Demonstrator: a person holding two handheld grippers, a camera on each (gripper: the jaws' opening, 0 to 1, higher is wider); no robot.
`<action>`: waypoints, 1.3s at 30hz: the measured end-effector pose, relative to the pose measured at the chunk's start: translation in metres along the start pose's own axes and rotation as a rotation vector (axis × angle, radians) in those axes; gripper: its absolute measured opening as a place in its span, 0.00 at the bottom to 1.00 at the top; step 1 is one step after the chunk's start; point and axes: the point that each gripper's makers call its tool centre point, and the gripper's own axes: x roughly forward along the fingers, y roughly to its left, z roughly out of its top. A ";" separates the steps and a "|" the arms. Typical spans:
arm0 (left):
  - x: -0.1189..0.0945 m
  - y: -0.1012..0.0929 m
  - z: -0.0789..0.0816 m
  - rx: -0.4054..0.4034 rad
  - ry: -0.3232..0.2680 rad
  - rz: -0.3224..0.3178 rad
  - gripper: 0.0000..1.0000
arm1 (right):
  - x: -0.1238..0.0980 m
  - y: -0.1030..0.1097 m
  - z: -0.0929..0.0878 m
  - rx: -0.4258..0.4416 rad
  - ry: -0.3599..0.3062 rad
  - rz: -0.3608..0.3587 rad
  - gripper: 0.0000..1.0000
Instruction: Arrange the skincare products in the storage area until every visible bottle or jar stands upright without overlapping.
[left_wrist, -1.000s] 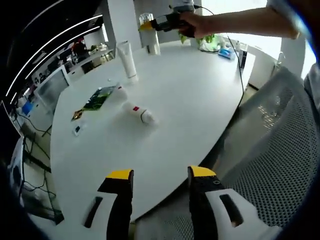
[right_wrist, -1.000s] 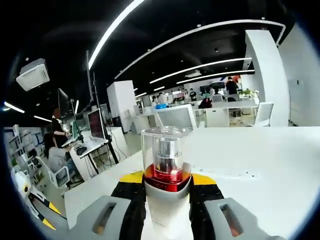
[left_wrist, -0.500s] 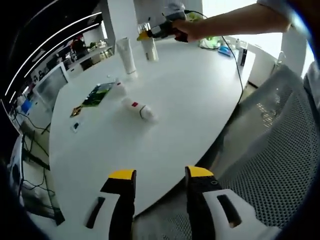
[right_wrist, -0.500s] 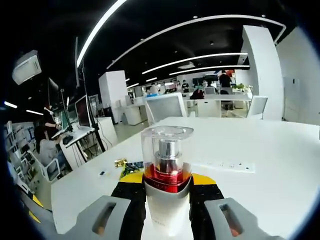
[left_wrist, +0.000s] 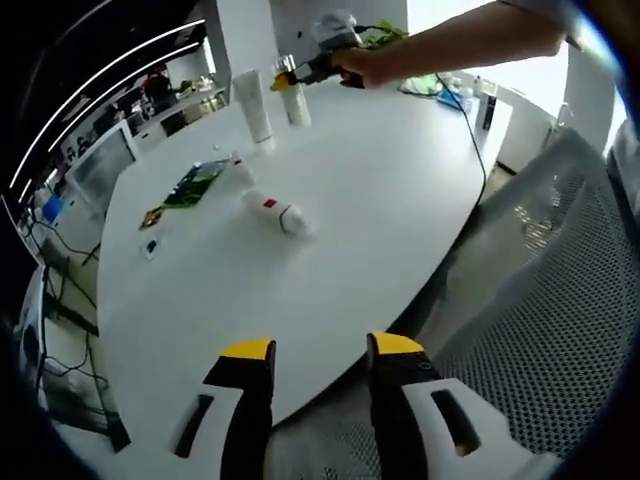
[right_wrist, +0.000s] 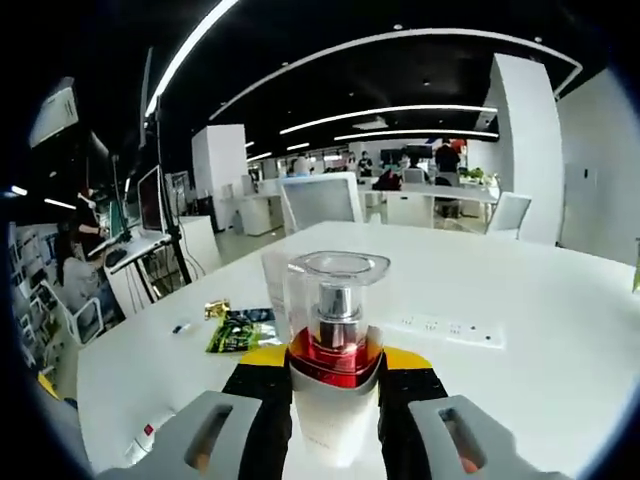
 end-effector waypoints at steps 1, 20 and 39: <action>0.000 0.000 0.000 0.000 0.002 0.000 0.34 | 0.001 -0.001 -0.001 -0.002 0.000 -0.003 0.26; 0.001 0.002 -0.004 -0.006 0.011 0.003 0.31 | 0.021 -0.014 -0.016 -0.018 0.008 -0.049 0.25; 0.002 0.001 -0.005 -0.009 0.019 -0.001 0.31 | 0.034 -0.018 -0.022 -0.032 -0.026 -0.058 0.24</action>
